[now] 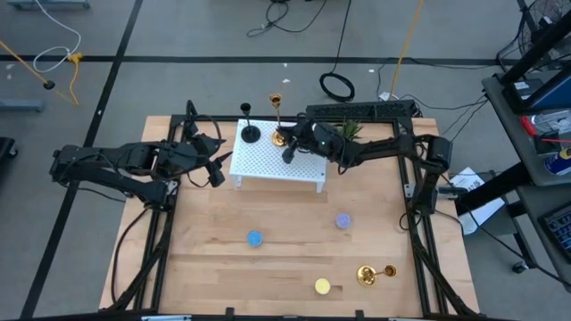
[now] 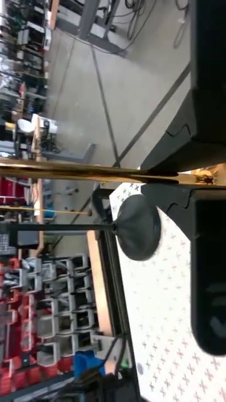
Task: Pick & Place candle stick holders
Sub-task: Put the left gold candle holder on the shelf, then put the gold candle holder on the shelf
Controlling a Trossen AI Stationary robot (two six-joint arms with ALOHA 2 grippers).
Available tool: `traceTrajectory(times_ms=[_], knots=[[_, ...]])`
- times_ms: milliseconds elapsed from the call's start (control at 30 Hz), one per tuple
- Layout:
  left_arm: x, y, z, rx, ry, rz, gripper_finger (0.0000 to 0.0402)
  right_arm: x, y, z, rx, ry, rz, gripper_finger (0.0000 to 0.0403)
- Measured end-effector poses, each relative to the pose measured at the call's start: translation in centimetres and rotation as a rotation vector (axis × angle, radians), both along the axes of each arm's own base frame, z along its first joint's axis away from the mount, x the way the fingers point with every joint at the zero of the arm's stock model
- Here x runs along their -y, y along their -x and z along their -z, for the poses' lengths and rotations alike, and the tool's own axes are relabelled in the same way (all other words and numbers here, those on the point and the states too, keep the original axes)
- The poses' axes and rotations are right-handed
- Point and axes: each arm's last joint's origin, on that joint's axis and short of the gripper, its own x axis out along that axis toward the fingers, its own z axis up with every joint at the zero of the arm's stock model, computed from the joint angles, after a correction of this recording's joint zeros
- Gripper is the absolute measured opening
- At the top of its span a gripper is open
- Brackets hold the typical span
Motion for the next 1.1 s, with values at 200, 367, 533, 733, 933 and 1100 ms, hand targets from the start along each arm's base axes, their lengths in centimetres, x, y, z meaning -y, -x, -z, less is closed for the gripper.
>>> traceTrajectory(times_ms=[200, 367, 533, 733, 933, 1100], knots=[[0.0, 0.0, 0.0, 0.001, 0.001, -0.001, 0.0189, 0.1, 0.1, 0.2, -0.015, -0.016, 0.024, 0.0018], [0.0, 0.0, 0.0, 0.003, 0.003, -0.003, 0.0189, -0.1, 0.0, 0.2, -0.02, -0.017, 0.02, 0.0028], [0.0, 0.0, 0.0, 0.003, 0.003, -0.003, 0.0189, -0.2, 0.0, 0.4, -0.031, -0.021, 0.016, 0.0055], [0.0, 0.0, 0.0, 0.004, 0.005, -0.004, 0.0189, -0.2, 0.0, 0.4, -0.033, -0.022, 0.016, 0.0098], [0.0, 0.0, 0.0, 0.006, 0.006, -0.005, 0.0189, -0.3, 0.4, -0.1, -0.061, -0.03, 0.018, 0.0145], [0.0, 0.0, 0.0, 0.006, 0.007, -0.005, 0.0189, -0.8, 1.8, -1.3, -0.189, -0.057, 0.068, 0.0173]])
